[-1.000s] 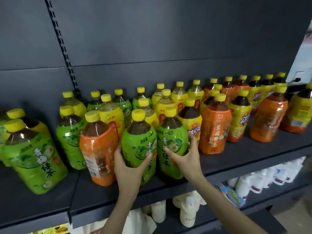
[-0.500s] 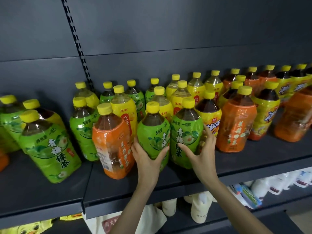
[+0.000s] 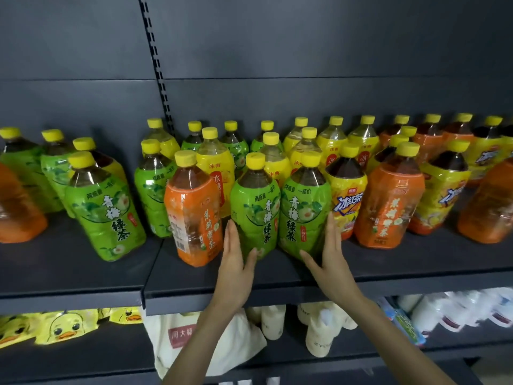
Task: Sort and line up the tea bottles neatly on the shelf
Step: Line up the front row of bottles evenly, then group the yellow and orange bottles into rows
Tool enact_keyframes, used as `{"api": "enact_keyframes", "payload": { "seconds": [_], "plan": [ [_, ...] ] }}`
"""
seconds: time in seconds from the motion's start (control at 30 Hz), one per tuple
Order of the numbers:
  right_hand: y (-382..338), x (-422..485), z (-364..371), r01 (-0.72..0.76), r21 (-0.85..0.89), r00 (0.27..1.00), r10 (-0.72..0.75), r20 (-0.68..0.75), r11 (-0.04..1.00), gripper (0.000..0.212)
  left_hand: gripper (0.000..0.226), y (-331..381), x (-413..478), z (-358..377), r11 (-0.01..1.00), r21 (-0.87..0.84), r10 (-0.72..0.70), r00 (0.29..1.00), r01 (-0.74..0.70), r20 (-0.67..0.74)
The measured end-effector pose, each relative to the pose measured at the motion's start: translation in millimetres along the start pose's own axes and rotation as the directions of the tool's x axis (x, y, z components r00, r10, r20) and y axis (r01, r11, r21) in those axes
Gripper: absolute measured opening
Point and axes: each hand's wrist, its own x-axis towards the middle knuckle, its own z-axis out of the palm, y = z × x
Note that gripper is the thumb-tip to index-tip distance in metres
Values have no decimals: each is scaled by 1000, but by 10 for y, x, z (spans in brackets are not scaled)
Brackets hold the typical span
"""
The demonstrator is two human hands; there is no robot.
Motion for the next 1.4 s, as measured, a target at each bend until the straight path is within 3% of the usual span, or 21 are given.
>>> {"api": "enact_keyframes", "payload": {
  "seconds": [0.1,0.23,0.4,0.53,0.67,0.8,0.93,1.07,1.2,1.4],
  "plan": [
    [102,-107,-122,10,-23,996,-8,88,1000,85,61,-47,-270,-172,1000,16,-11,997,10,79],
    [14,-283,-283,58,-198,998,-57,11,978,61,48,3,-667,-525,982,171,-78,997,74,19],
    [-258,-447,-322,192,-345,981,-179,69,919,58,52,51,-989,-1084,883,451,-101,991,131,-90],
    [-526,-570,-218,189,-343,980,-155,124,920,60,64,7,-1213,-1573,770,611,-85,979,184,-188],
    [-789,-755,-8,202,-404,976,-151,155,892,70,62,-5,-1435,-2068,735,630,-132,965,250,-228],
    [-1076,-946,312,235,-474,954,-108,278,849,96,62,-148,-1744,-2655,697,646,-193,949,312,-251],
    [-1497,-1169,735,255,-464,953,-138,270,848,98,52,-282,-2079,-3232,656,650,-258,923,384,-285],
    [-1973,-1340,1149,258,-435,958,-171,230,863,94,51,-398,-2365,-3802,663,629,-228,910,405,-345],
    [-2408,-1353,1508,324,-438,936,-217,278,838,68,54,-478,-2496,-4262,631,628,-256,886,456,-387],
    [-2709,-1139,2024,377,-408,901,-226,371,831,110,53,-861,-2486,-4777,617,603,-278,857,505,-434]
  ]
}}
